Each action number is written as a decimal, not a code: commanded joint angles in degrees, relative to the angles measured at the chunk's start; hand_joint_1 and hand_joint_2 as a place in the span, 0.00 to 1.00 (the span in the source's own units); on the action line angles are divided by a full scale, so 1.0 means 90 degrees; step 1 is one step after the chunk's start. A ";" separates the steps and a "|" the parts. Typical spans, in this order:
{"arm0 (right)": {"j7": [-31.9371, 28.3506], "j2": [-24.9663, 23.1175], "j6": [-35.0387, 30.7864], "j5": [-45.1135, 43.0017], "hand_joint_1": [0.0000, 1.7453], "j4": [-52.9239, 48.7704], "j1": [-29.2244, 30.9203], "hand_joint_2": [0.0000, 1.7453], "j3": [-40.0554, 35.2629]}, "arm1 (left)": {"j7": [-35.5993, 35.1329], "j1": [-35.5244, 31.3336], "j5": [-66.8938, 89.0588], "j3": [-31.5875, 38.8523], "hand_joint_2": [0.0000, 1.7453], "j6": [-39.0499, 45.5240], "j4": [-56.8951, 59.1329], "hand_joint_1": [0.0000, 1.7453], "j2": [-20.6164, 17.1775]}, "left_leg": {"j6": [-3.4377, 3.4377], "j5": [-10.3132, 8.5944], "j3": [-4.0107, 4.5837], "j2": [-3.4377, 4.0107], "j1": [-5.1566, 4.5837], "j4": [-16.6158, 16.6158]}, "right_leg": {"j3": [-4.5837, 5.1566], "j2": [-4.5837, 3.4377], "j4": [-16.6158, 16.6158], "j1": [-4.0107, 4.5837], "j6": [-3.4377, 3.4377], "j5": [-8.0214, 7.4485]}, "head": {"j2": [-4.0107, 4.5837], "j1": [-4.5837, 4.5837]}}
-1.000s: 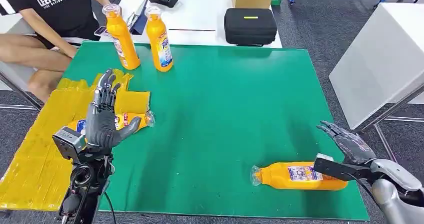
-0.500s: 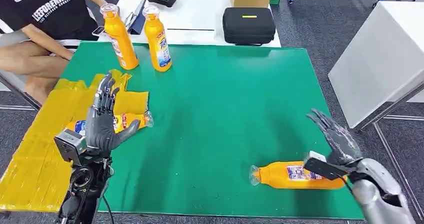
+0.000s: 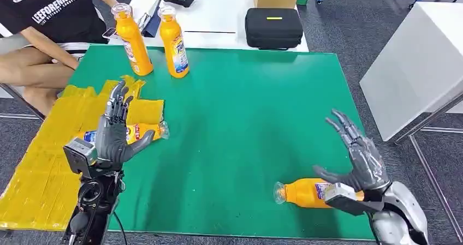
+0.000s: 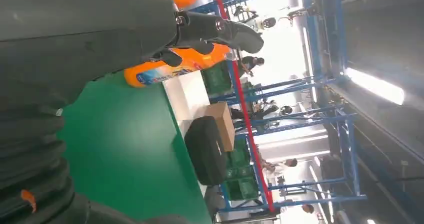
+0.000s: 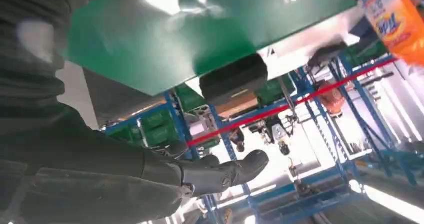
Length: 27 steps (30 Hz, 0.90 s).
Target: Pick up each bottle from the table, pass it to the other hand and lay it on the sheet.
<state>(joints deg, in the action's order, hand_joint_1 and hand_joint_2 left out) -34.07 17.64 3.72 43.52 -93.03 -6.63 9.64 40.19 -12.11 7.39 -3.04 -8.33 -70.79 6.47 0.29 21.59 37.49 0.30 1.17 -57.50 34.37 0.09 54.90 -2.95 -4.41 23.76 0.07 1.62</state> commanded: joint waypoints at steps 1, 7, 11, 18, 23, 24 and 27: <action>0.0590 0.0236 0.1150 0.0814 0.00 -0.0943 -0.1226 1.00 -0.0140 | -0.0022 -0.0500 -0.0091 0.0179 1.00 -0.0059 0.0679 0.00 -0.0087 | -0.0001 0.0015 -0.0032 -0.0026 0.0005 0.0000 | -0.0038 0.0025 0.0003 0.0011 0.0046 0.0023 | 0.0000 -0.0002; 0.0890 0.0516 0.1549 0.1012 0.00 -0.1000 -0.1572 1.00 -0.0102 | -0.0022 -0.0598 -0.0109 0.0229 1.00 -0.0087 0.0762 0.00 -0.0088 | -0.0002 0.0013 -0.0012 -0.0028 0.0002 0.0000 | -0.0017 0.0012 0.0001 0.0006 0.0024 0.0015 | 0.0000 -0.0002; 0.0890 0.0516 0.1549 0.1012 0.00 -0.1000 -0.1572 1.00 -0.0102 | -0.0022 -0.0598 -0.0109 0.0229 1.00 -0.0087 0.0762 0.00 -0.0088 | -0.0004 0.0018 -0.0020 -0.0020 0.0002 0.0001 | -0.0023 0.0001 0.0001 0.0006 0.0030 0.0016 | 0.0000 0.0000; 0.0904 0.0503 0.1569 0.1001 0.00 -0.1004 -0.1520 1.00 -0.0112 | -0.0022 -0.0591 -0.0107 0.0228 1.00 -0.0084 0.0755 0.00 -0.0083 | -0.0005 0.0014 -0.0014 -0.0020 0.0004 0.0002 | -0.0014 0.0001 -0.0003 0.0007 0.0022 0.0011 | 0.0000 -0.0002; 0.1303 0.0676 0.2102 0.1048 0.00 -0.1239 -0.2109 1.00 0.0249 | -0.0022 -0.0390 -0.0081 0.0174 1.00 -0.0094 0.0531 0.00 -0.0083 | -0.0004 0.0014 -0.0012 -0.0033 0.0000 0.0003 | -0.0012 0.0015 0.0000 0.0002 0.0018 0.0017 | 0.0000 0.0000; 0.1306 0.0821 0.2253 0.1000 0.00 -0.1076 -0.2041 1.00 0.0379 | -0.0022 -0.0448 -0.0077 0.0174 1.00 -0.0091 0.0569 0.00 -0.0064 | -0.0002 0.0027 -0.0031 -0.0039 0.0002 -0.0003 | -0.0032 0.0021 0.0004 0.0006 0.0037 0.0031 | 0.0000 -0.0002; 0.1295 0.0843 0.2469 0.0922 0.00 -0.0962 -0.2001 1.00 0.0714 | -0.0022 -0.0538 -0.0069 0.0143 1.00 -0.0151 0.0577 0.00 -0.0042 | -0.0002 0.0020 -0.0014 -0.0028 0.0001 -0.0002 | -0.0021 0.0012 0.0001 0.0004 0.0026 0.0020 | 0.0000 0.0000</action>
<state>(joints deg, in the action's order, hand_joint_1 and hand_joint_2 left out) -22.73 24.18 22.17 53.00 -103.06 -23.35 10.32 40.19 -14.95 6.54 -1.66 -9.00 -67.73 6.40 0.25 21.66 37.61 0.10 1.17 -57.51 34.44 0.10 54.90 -2.96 -4.49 23.81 0.07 1.62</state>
